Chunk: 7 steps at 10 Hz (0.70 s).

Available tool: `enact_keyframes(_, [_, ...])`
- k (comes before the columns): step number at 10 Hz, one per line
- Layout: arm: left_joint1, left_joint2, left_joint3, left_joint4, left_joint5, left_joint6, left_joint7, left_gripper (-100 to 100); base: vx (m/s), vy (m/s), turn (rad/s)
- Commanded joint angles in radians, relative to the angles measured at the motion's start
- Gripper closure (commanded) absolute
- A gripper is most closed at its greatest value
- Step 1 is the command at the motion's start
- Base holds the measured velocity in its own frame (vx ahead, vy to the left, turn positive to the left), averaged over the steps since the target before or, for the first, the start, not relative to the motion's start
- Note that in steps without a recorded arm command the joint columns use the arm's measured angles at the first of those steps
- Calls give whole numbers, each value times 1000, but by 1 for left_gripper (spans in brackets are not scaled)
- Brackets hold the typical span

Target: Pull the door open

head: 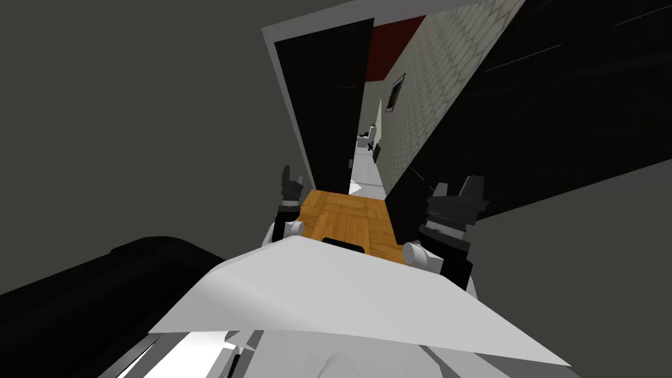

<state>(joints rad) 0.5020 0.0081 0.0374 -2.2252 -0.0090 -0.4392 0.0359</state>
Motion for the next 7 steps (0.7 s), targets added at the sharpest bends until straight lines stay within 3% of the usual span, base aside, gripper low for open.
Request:
enact_keyframes(1, [-7, 9, 1, 28, 2, -7, 2, -100, 116, -17, -29])
enact_keyframes(4, [-17, 20, 2, 68, 4, -18, 5, -100, 150, -29, -19])
enact_keyframes(7, [-33, 36, 4, 137, 9, -36, 10, -100, 203, -37, -31])
